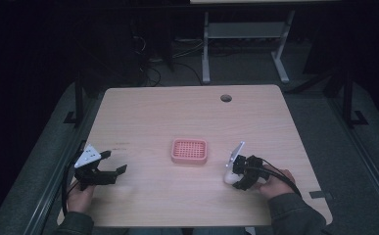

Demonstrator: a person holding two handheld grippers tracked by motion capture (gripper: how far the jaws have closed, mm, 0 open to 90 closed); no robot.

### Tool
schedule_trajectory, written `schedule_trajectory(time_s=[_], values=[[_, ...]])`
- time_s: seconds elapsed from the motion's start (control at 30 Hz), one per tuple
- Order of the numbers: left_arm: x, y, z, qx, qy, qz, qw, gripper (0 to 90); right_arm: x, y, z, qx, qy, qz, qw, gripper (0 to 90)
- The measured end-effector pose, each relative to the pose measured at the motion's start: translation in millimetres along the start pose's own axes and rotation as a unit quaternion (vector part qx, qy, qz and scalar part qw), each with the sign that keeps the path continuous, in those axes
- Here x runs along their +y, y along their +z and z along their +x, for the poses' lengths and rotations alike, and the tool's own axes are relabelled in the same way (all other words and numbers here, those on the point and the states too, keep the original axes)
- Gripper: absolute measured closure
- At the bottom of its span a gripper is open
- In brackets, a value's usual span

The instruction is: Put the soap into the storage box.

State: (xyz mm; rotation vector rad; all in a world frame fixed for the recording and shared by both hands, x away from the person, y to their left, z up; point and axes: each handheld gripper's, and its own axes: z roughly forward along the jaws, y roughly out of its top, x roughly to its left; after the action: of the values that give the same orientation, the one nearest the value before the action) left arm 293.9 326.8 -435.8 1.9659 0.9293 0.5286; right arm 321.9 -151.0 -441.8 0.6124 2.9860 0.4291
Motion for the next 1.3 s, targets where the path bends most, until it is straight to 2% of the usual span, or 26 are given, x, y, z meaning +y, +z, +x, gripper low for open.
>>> schedule_trajectory(time_s=[0.13,0.37,0.53,0.67,0.8,1.07,1.3], values=[[0.1,0.1,-0.2,0.0,0.001,0.0,1.0,14.4,-4.3,0.6,-2.7,0.009,0.011,-0.015,0.9998,47.6],[0.1,0.3,-0.5,0.001,0.003,0.002,1.0,14.4,-11.1,0.6,-1.6,0.005,0.019,-0.042,0.9989,48.6],[-0.1,0.2,0.1,0.001,0.001,0.0,1.0,14.4,-8.3,-0.7,2.9,-0.006,0.01,-0.028,0.9995,48.9],[-0.1,0.4,0.1,0.002,0.002,-0.001,1.0,14.4,1.0,-6.5,6.2,-0.002,-0.007,-0.022,0.9997,49.0],[0.0,-0.1,0.7,0.001,0.005,0.002,1.0,14.4,9.1,-11.5,5.9,-0.007,-0.015,-0.012,0.9998,49.0],[0.1,0.3,-0.4,0.001,0.002,-0.001,1.0,14.4,35.1,-25.8,0.9,-0.011,-0.039,-0.016,0.9991,49.0],[0.3,0.6,-0.3,0.001,0.003,0.0,1.0,14.4,52.3,-28.5,-4.4,-0.008,-0.053,-0.016,0.9984,48.9]])
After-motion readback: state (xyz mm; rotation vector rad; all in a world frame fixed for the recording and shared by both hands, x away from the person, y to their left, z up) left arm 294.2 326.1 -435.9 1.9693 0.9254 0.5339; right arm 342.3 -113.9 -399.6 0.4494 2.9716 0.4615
